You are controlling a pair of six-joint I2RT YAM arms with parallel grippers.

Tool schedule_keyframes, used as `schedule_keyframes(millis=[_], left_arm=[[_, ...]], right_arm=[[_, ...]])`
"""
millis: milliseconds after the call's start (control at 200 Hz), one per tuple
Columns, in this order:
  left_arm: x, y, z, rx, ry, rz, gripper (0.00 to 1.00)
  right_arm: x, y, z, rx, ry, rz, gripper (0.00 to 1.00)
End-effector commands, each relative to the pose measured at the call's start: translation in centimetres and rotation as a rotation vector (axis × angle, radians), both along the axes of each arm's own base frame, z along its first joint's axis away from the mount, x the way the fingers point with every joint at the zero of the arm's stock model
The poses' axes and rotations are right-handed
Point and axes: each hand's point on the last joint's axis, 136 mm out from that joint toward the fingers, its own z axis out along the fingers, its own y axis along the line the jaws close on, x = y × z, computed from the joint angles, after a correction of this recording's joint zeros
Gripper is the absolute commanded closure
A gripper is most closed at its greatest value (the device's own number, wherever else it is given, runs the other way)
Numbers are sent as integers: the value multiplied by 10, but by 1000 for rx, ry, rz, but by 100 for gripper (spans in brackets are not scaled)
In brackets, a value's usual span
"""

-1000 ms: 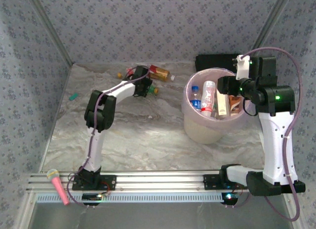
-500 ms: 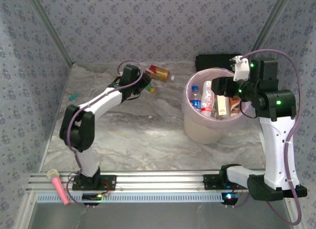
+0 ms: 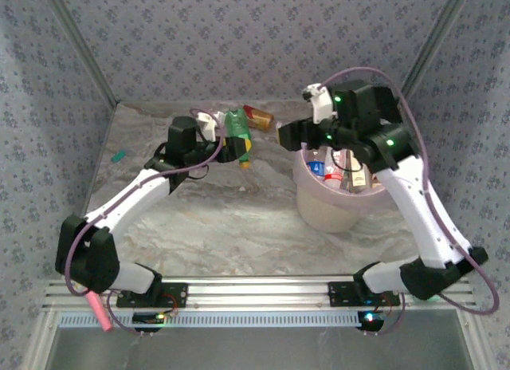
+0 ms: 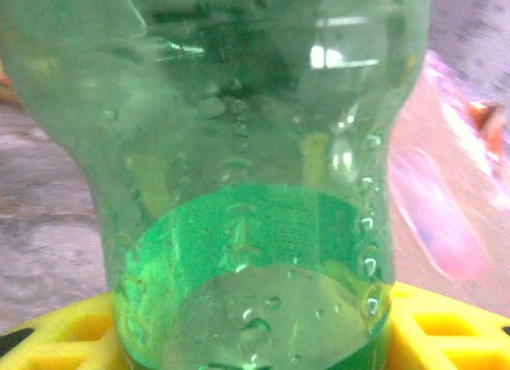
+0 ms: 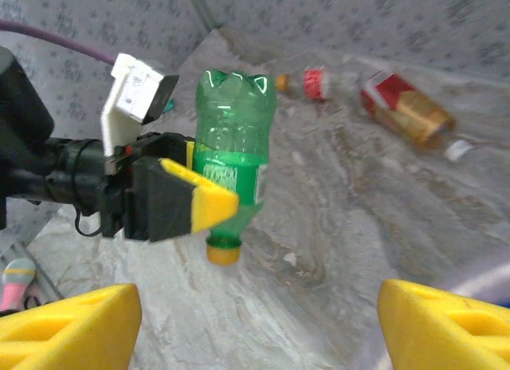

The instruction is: Put the plastic bottles in the bin

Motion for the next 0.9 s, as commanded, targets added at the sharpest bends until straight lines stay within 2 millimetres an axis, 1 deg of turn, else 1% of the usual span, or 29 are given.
schedule_keyframes(millis=[0, 150, 230, 335, 460, 615, 695, 805, 895], left_arm=[[-35, -11, 31, -100, -152, -211, 93], [-44, -15, 38, -125, -184, -256, 95], [-50, -20, 46, -144, -204, -293, 95], [-54, -24, 55, -147, -230, -311, 95], [-59, -30, 59, -150, -251, -342, 95], [-65, -36, 63, -153, -266, -370, 95], [-68, -37, 67, -156, -282, -375, 95], [-73, -37, 73, -153, -303, -380, 95], [-73, -35, 74, -142, -302, -365, 94]], right_arm=[[6, 30, 6, 76, 20, 89, 18], [9, 59, 0, 150, 82, 185, 17], [11, 72, -9, 148, 117, 218, 16], [14, 83, -17, 149, 139, 242, 16], [20, 93, -24, 164, 168, 260, 17], [24, 97, -28, 163, 183, 261, 23], [28, 96, -30, 162, 187, 250, 29], [31, 97, -34, 162, 196, 246, 30], [30, 96, -31, 161, 191, 248, 39]])
